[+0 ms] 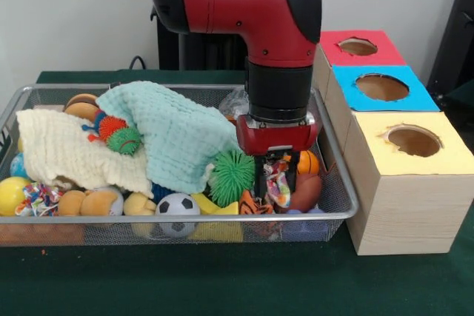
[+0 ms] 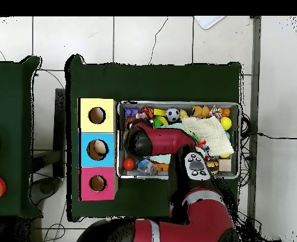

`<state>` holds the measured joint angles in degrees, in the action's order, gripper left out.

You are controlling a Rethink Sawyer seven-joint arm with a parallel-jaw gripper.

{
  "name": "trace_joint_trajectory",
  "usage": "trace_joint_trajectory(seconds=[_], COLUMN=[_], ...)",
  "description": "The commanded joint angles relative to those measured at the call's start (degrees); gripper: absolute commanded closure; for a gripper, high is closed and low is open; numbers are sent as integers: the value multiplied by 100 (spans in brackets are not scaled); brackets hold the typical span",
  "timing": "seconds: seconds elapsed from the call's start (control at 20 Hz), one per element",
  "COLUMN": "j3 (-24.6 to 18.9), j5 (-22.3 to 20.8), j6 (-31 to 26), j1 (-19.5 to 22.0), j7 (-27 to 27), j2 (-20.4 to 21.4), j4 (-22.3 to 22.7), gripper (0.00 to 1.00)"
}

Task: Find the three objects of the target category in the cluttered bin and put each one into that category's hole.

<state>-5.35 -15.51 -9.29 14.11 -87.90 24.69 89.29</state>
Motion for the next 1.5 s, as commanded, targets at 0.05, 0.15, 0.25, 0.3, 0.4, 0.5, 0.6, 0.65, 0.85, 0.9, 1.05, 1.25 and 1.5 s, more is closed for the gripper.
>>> trace_joint_trajectory(seconds=[0.05,0.15,0.25,0.3,0.4,0.5,0.6,0.65,0.85,0.9,1.05,1.25,1.5], j3=[472,435,306,237,120,-76,-192,-218,-229,-218,-235,-328,-323], j5=[209,338,354,380,451,566,740,829,957,968,1046,1325,1826], j6=[-1980,-2386,-2291,-2339,-2416,-2661,-3286,-3584,-3884,-3843,-3446,-2967,-2392], j1=[-192,-173,-109,-87,-67,-81,-88,-90,-154,-179,-255,-378,-649], j7=[-501,-502,-471,-467,-514,-454,-319,-299,-407,-463,-715,-1036,-1582], j2=[-634,-671,-631,-560,27,889,1496,1696,1960,1961,1941,1968,1718], j4=[-422,-480,-472,-442,-209,74,176,246,333,340,389,461,527], gripper=[100,100,100,100,100,100,100,100,100,100,100,100,100])
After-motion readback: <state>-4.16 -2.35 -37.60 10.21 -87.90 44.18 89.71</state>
